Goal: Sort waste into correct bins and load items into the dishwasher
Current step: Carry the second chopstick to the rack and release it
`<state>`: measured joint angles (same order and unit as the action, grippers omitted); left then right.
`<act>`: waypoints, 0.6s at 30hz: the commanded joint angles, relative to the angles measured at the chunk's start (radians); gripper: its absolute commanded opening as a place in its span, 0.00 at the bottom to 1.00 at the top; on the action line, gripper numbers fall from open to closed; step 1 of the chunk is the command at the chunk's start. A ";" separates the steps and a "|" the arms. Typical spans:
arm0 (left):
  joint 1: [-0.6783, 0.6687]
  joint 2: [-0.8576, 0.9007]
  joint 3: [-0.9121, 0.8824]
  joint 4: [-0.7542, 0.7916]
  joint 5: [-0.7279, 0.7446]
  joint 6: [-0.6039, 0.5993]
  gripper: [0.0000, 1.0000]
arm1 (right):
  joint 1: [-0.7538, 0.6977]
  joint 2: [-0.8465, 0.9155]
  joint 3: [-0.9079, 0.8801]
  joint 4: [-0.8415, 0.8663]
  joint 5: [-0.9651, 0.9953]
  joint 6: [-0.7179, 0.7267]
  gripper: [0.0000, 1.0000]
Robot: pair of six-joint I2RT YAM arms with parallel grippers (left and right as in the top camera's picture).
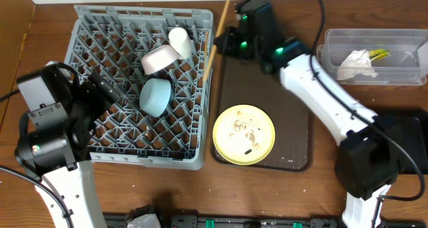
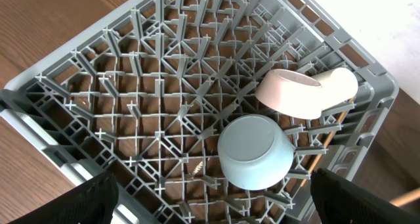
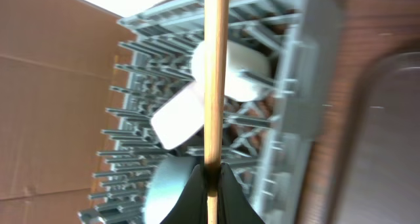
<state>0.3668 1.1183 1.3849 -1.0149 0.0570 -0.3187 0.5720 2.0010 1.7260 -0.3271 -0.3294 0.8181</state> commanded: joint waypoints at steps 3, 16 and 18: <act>0.005 0.000 0.005 -0.002 0.003 -0.013 0.95 | 0.086 0.084 0.003 0.112 0.090 0.080 0.01; 0.005 0.000 0.005 -0.002 0.003 -0.012 0.95 | 0.121 0.175 0.005 0.095 0.145 0.101 0.02; 0.005 0.000 0.005 -0.002 0.003 -0.012 0.95 | 0.101 0.175 0.006 0.097 0.109 0.101 0.02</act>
<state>0.3668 1.1183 1.3849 -1.0149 0.0570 -0.3187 0.7025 2.1838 1.7229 -0.2310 -0.2016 0.9100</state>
